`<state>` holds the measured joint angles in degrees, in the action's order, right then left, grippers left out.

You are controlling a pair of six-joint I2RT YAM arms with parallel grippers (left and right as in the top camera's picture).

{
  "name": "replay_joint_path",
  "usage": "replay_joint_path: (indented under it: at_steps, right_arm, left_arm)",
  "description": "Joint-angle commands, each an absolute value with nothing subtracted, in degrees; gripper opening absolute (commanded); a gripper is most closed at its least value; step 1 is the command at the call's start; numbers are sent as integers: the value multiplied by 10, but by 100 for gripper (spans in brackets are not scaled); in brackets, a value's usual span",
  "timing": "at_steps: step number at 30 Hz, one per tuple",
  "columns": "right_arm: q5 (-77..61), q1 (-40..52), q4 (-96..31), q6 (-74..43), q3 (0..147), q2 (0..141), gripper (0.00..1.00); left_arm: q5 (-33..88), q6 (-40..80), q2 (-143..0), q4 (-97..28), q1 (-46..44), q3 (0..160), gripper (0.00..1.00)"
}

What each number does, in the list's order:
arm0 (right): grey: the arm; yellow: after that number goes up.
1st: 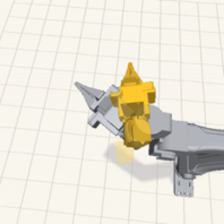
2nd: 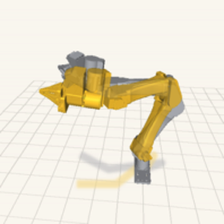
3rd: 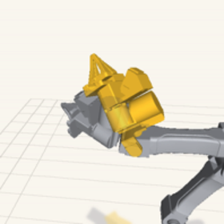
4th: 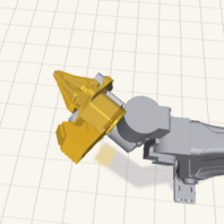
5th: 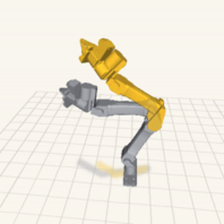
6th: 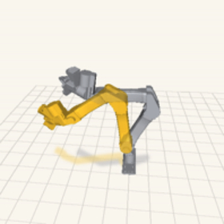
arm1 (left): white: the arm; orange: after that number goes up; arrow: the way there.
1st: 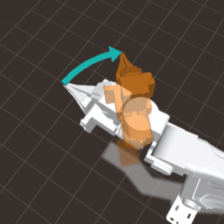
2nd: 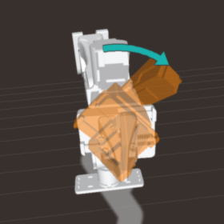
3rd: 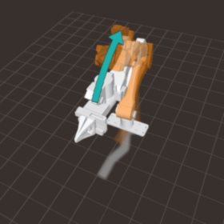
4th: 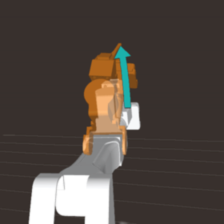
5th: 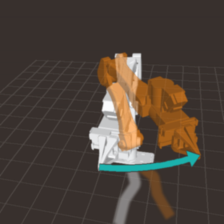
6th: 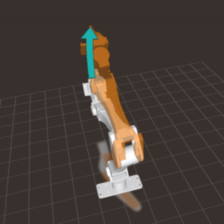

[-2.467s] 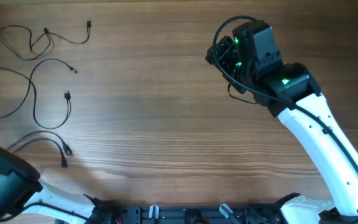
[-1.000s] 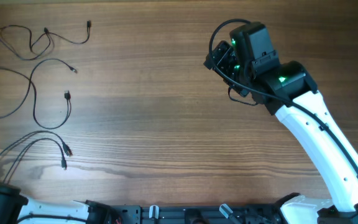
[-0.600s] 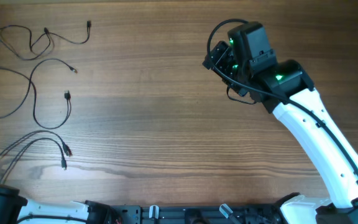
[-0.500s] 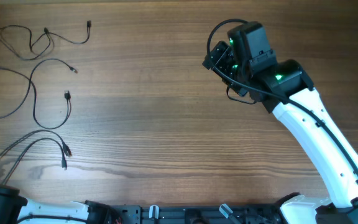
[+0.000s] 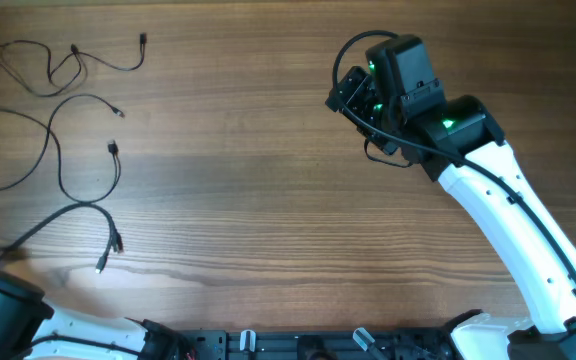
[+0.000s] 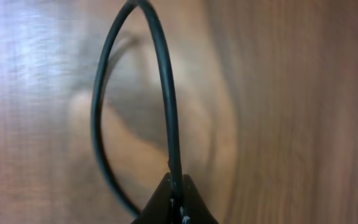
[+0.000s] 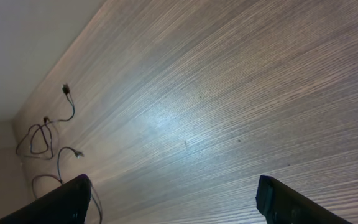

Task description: Untangle cables

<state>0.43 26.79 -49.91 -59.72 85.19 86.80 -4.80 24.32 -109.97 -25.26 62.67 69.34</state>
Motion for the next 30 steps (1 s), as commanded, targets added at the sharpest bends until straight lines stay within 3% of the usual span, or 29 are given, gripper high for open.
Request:
replay_joint_path:
  at_steps: [1, 11, 12, 14, 16, 18, 19, 22, 28, 30]
  right_arm:
    - [0, 266, -498, -591, 850, 873, 88]
    - [-16, 266, -495, -591, 850, 890, 87]
    - [-15, 266, -495, -591, 850, 891, 88]
    - [-15, 266, -495, -591, 850, 891, 87]
    - [-16, 266, -496, -591, 850, 891, 87]
    - [-16, 266, -496, -590, 850, 891, 87]
    - [-16, 266, -496, -588, 850, 891, 88]
    - [-24, 266, -496, -585, 850, 891, 88]
    - [-27, 266, -498, -585, 850, 891, 88]
    - [-27, 266, -498, -585, 850, 891, 88]
  left_arm:
    - [-70, 195, -1107, -250, 607, 692, 4]
    - [-161, 115, -1107, -207, 571, 692, 4]
    - [-161, 115, -1107, -205, 564, 692, 10]
    - [-142, 115, -1107, -203, 553, 692, 36]
    - [-97, 100, -1107, -204, 532, 692, 35]
    - [-100, 98, -1107, -212, 521, 692, 49]
    - [-107, 98, -1107, -217, 513, 692, 50]
    - [-108, 94, -1102, -223, 490, 692, 39]
    - [-25, 95, -1028, -204, 388, 703, 42]
    - [-9, 156, -1016, -240, 344, 703, 43]
